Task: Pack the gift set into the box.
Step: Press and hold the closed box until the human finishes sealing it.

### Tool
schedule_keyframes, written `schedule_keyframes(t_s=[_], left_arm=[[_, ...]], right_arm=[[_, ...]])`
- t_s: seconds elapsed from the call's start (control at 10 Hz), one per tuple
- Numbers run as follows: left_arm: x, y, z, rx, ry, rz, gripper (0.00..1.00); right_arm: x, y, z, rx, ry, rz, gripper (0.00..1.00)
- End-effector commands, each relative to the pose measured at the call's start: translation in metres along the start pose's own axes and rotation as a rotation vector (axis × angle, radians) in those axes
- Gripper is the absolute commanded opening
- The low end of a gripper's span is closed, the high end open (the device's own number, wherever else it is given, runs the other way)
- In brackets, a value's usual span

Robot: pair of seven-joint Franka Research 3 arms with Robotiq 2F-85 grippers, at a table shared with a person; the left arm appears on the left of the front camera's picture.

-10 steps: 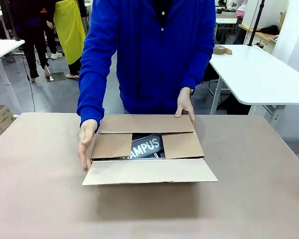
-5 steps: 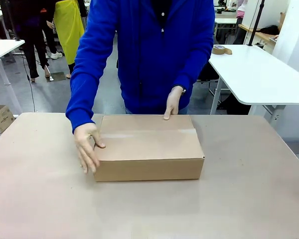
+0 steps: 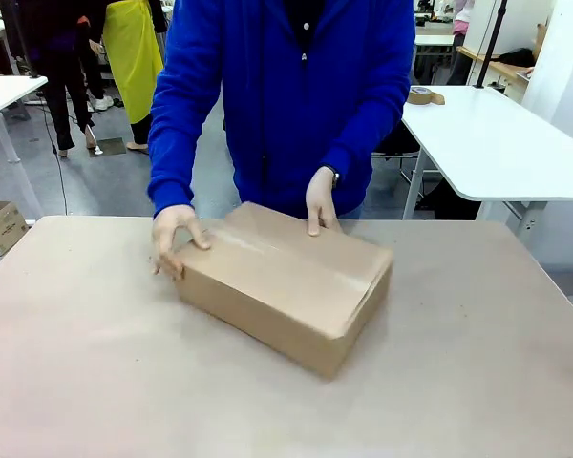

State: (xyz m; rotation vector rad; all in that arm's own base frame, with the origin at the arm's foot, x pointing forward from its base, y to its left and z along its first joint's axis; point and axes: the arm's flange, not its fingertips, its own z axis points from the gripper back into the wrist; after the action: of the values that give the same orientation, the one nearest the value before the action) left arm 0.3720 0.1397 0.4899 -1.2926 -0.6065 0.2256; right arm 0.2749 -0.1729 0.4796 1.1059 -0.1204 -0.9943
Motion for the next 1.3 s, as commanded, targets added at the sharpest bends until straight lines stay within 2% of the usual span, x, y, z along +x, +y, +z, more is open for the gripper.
schedule_keyframes(t_s=[0.0,0.5,0.6,0.7,0.8,0.9,1.0,1.1,1.2], left_arm=[[-0.003,0.0,0.0,-0.005,0.005,0.004,1.0],[0.0,0.0,0.0,0.0,0.0,0.0,1.0],[-0.007,-0.01,-0.026,-0.152,0.213,-0.128,1.0],[-0.017,-0.018,-0.065,-0.28,0.406,-0.228,1.0],[-0.028,-0.025,-0.105,-0.382,0.502,-0.302,1.0],[-0.049,-0.028,-0.146,-0.615,0.644,-0.294,1.0],[-0.08,-0.014,-0.199,-0.671,0.632,-0.305,1.0],[-0.096,0.007,-0.226,-0.659,0.618,-0.292,1.0],[-0.097,0.027,-0.23,-0.661,0.536,-0.303,1.0]], right_arm=[[0.0,0.001,-0.002,0.028,0.006,0.02,1.0],[0.0,0.001,-0.002,0.028,0.006,0.02,1.0],[0.0,0.0,0.0,0.005,0.001,-0.001,1.0],[-0.012,0.018,-0.039,0.02,0.093,0.085,1.0],[-0.037,0.034,-0.087,0.066,0.207,0.216,1.0],[-0.068,0.042,-0.135,0.123,0.368,0.336,1.0],[-0.094,0.041,-0.178,0.227,0.547,0.44,1.0],[-0.108,0.031,-0.198,0.329,0.627,0.509,1.0],[-0.114,0.014,-0.205,0.384,0.671,0.583,1.0]])
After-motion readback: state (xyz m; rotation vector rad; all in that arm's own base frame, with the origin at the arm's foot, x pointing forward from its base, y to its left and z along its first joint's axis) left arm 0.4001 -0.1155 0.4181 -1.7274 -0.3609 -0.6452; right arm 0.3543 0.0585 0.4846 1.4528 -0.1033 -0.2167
